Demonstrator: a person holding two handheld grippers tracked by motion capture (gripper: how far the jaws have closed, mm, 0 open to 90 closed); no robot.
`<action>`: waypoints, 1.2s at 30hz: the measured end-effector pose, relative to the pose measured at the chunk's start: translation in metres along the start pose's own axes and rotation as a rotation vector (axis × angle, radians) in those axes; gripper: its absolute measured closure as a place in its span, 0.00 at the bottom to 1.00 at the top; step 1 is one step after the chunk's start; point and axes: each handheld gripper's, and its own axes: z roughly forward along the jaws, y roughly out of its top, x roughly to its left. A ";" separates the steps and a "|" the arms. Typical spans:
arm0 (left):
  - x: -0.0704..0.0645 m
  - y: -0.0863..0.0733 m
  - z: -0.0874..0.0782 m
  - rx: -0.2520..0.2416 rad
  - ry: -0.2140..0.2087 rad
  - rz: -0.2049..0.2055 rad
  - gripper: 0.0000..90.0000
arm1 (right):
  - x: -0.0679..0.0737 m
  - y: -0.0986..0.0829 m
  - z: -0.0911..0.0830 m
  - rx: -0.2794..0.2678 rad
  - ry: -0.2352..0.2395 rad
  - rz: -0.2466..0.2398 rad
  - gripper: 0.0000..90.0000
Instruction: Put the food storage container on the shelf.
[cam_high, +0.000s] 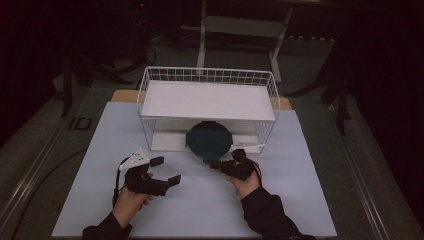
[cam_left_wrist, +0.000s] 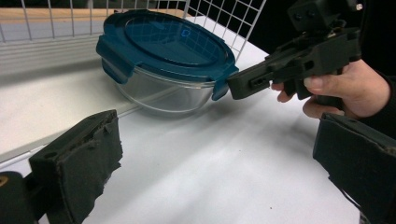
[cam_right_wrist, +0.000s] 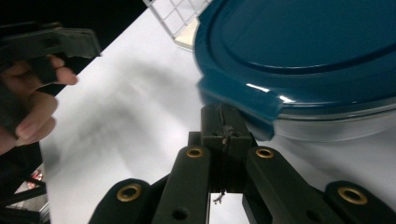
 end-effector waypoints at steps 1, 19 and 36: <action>0.000 0.000 0.000 0.000 0.000 0.000 0.02 | 0.000 0.000 0.000 0.000 0.000 0.000 1.00; 0.001 0.000 -0.001 -0.030 0.017 0.006 0.02 | -0.017 0.011 0.019 -0.028 -0.040 0.028 1.00; 0.002 0.000 -0.003 -0.035 0.017 0.006 0.02 | -0.028 0.022 0.032 -0.044 -0.078 0.030 1.00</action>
